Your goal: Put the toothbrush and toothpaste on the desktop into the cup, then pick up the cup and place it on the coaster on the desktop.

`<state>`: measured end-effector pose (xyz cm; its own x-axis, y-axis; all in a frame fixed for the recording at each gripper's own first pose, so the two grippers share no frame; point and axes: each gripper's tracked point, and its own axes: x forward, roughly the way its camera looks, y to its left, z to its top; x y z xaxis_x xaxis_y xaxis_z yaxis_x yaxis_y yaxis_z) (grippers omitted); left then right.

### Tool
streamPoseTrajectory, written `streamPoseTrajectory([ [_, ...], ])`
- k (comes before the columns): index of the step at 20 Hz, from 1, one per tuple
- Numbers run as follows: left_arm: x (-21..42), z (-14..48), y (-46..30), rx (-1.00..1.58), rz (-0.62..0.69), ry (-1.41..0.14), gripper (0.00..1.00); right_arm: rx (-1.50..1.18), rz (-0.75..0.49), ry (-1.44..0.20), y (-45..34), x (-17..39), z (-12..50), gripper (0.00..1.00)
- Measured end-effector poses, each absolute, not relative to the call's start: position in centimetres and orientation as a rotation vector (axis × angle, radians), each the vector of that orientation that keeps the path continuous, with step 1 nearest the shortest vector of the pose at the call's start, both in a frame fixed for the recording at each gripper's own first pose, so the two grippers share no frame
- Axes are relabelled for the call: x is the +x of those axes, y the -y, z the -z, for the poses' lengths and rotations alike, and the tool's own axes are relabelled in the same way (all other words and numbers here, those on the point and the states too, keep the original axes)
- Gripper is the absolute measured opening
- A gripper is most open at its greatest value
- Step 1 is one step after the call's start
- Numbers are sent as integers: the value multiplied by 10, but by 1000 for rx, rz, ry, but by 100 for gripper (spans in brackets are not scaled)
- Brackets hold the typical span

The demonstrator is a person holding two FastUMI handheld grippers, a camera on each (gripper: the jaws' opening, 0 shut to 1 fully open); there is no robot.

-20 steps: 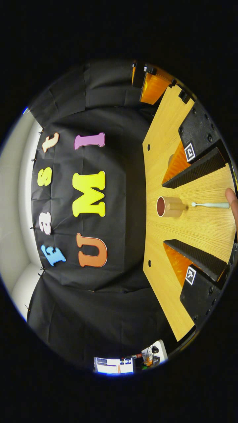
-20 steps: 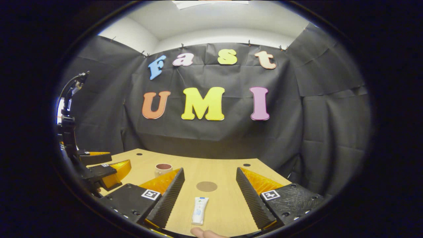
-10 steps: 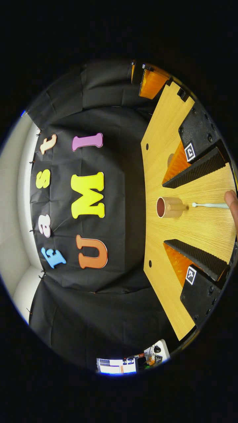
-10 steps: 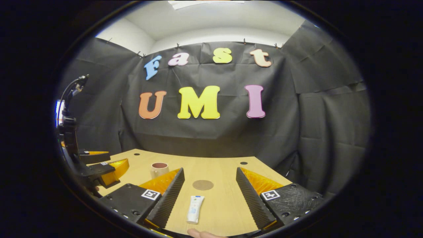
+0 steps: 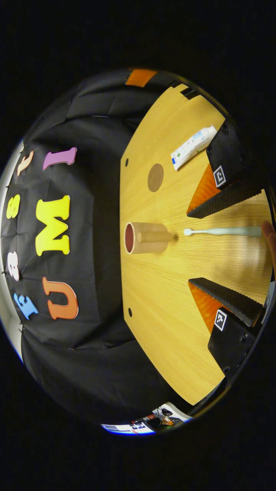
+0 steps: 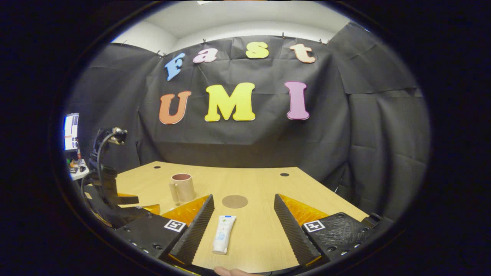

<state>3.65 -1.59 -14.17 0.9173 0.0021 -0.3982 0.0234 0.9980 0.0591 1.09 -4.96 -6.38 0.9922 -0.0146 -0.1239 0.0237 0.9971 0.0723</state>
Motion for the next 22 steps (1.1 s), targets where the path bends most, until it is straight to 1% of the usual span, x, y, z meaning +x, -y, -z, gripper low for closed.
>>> streamPoseTrajectory([
  [1, 37, 152, 18, 48, 14, -444, 100, 74, 13, -132, 48, 13, 68, 95],
  [2, 36, 160, 21, 27, 18, -474, 99, 72, 8, -139, 46, 14, 71, 97],
  [3, 35, 166, 21, 9, 18, -500, 99, 66, 6, -150, 43, 16, 77, 95],
  [4, 38, 170, 21, -5, 19, -519, 99, 59, 3, -161, 41, 18, 82, 97],
  [5, 41, 174, 22, -17, 24, -528, 98, 54, -2, -172, 38, 20, 87, 97],
  [6, 42, 176, 23, -25, 33, -536, 93, 50, -8, -185, 34, 22, 92, 97],
  [7, 41, 177, 22, -25, 38, -540, 88, 45, -13, -200, 30, 24, 98, 95],
  [8, 44, 177, 20, -12, 39, -534, 83, 40, -19, -215, 26, 26, 103, 95],
  [9, 45, 178, 21, -2, 49, -533, 80, 35, -26, -228, 23, 28, 107, 95],
  [12, 46, 181, 25, 37, 71, -535, 65, 9, -40, -258, 11, 36, 114, 95],
  [13, 47, 180, 25, 41, 74, -535, 63, 3, -41, -261, 7, 38, 115, 95],
  [14, 45, 180, 25, 40, 74, -536, 54, -4, -41, -270, 5, 41, 118, 95],
  [15, 45, 179, 26, 35, 77, -536, 48, -9, -42, -278, 2, 43, 121, 95],
  [16, 45, 179, 25, 31, 77, -538, 38, -16, -44, -286, -1, 44, 124, 95],
  [17, 45, 180, 23, 29, 74, -538, 34, -24, -40, -295, -1, 47, 128, 95],
  [18, 46, 179, 21, 25, 66, -537, 25, -32, -33, -307, -1, 50, 132, 95],
  [19, 45, 178, 20, 9, 67, -535, 20, -34, -27, -322, 0, 52, 137, 94],
  [20, 45, 179, 20, -5, 69, -534, 13, -30, -28, -339, -1, 56, 143, 98],
  [21, 45, 179, 21, -9, 74, -533, 12, -23, -30, -359, -3, 57, 150, 94],
  [22, 44, 179, 20, -8, 80, -531, 11, -18, -25, -378, -3, 60, 156, 94],
])
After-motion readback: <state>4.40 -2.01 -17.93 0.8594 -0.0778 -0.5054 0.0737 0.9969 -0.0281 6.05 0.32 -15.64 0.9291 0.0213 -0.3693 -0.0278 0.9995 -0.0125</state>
